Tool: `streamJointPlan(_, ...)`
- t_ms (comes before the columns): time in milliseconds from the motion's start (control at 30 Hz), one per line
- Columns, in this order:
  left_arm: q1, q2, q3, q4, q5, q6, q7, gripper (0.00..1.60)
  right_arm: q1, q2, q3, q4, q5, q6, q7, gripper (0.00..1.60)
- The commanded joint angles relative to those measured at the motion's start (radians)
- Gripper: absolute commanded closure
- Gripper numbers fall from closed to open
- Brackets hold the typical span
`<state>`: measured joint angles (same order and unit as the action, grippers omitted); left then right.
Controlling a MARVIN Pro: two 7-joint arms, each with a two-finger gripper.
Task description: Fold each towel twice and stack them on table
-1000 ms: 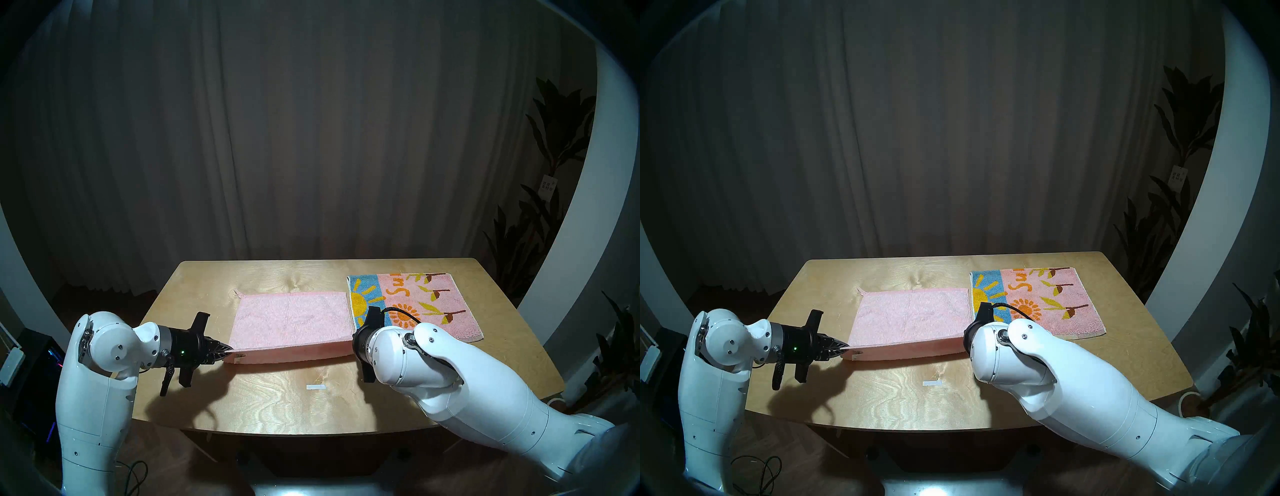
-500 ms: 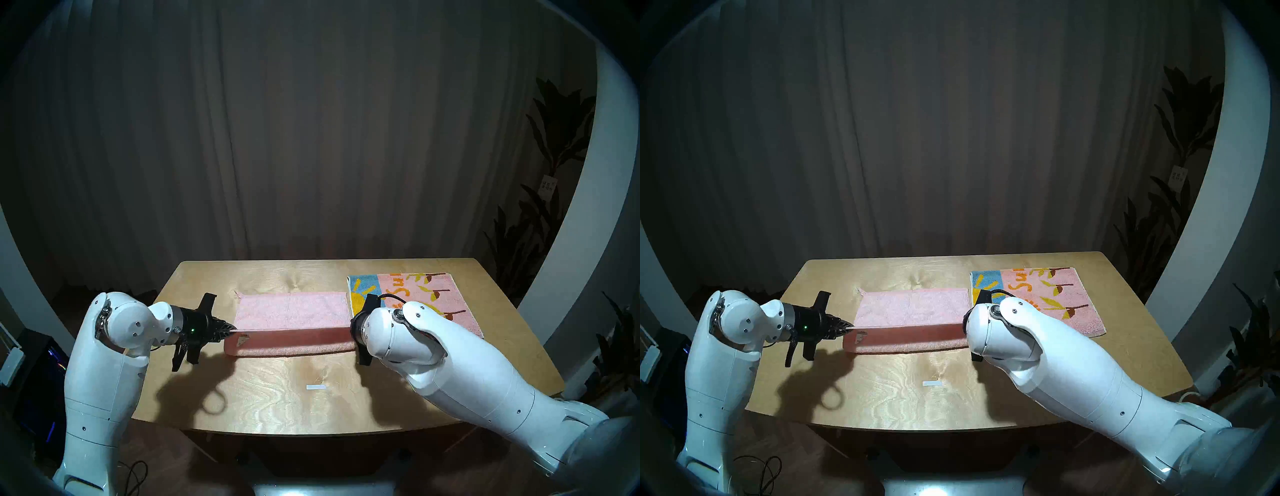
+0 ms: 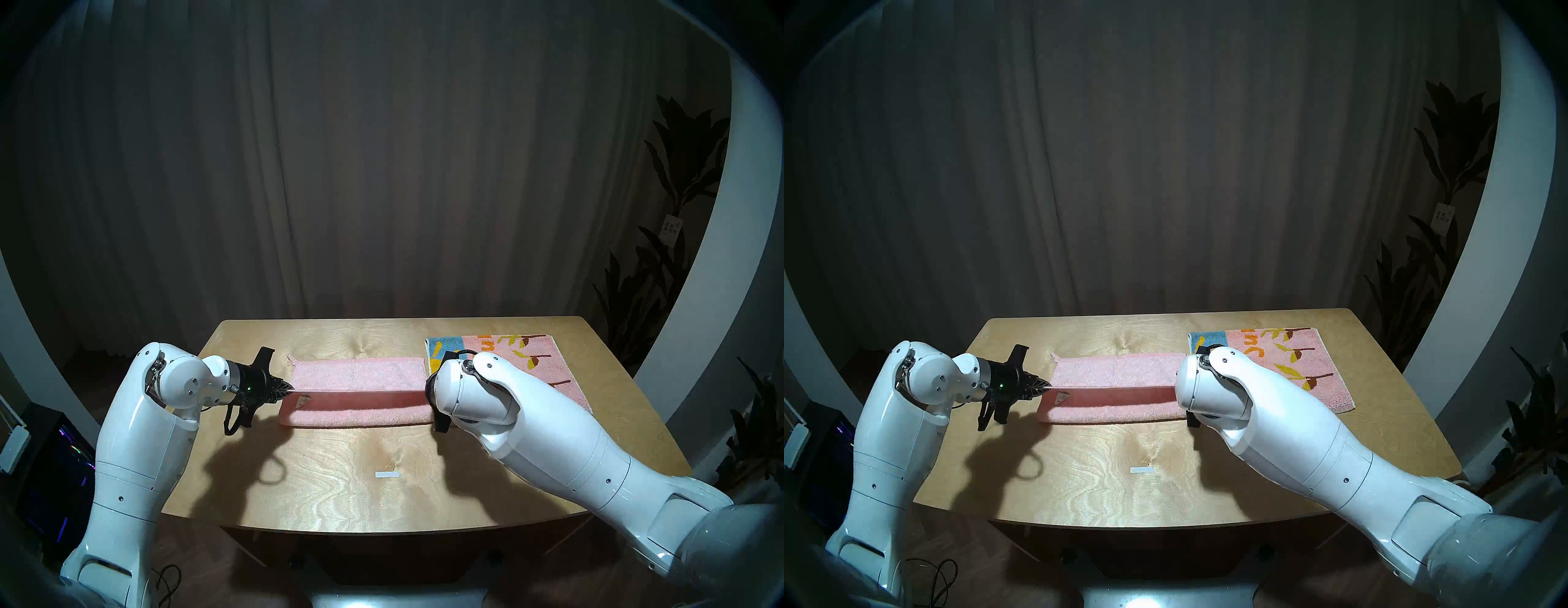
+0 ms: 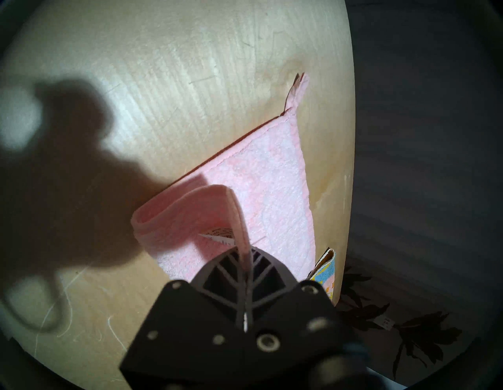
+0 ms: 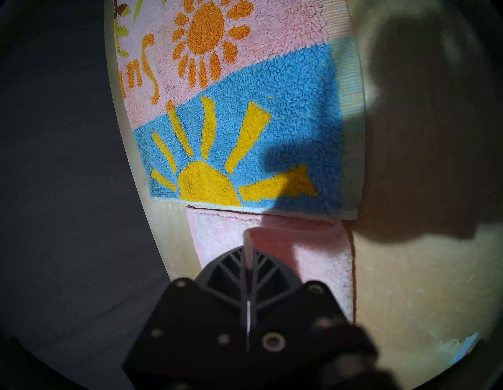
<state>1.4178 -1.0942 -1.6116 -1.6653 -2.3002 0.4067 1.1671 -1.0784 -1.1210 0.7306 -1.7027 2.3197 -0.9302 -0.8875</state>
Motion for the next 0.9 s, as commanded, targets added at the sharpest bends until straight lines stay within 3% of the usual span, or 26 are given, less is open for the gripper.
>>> streamJointPlan(0, -0.112, 0.007, 0.01, 0.03, 0.058, -0.012, -0.046, 1.6, 0.074, -0.039, 0.009, 0.069, -0.015, 0.014, 0.008, 1.6)
streamJointPlan(367, -0.217, -0.007, 0.082, 0.176, 0.141, -0.025, -0.089, 1.6, 0.136, -0.133, -0.008, 0.24, -0.03, 0.05, 0.032, 1.6)
streamJointPlan(867, -0.318, -0.021, 0.145, 0.302, 0.183, -0.026, -0.109, 1.6, 0.178, -0.211, -0.008, 0.368, -0.035, 0.081, 0.068, 1.6)
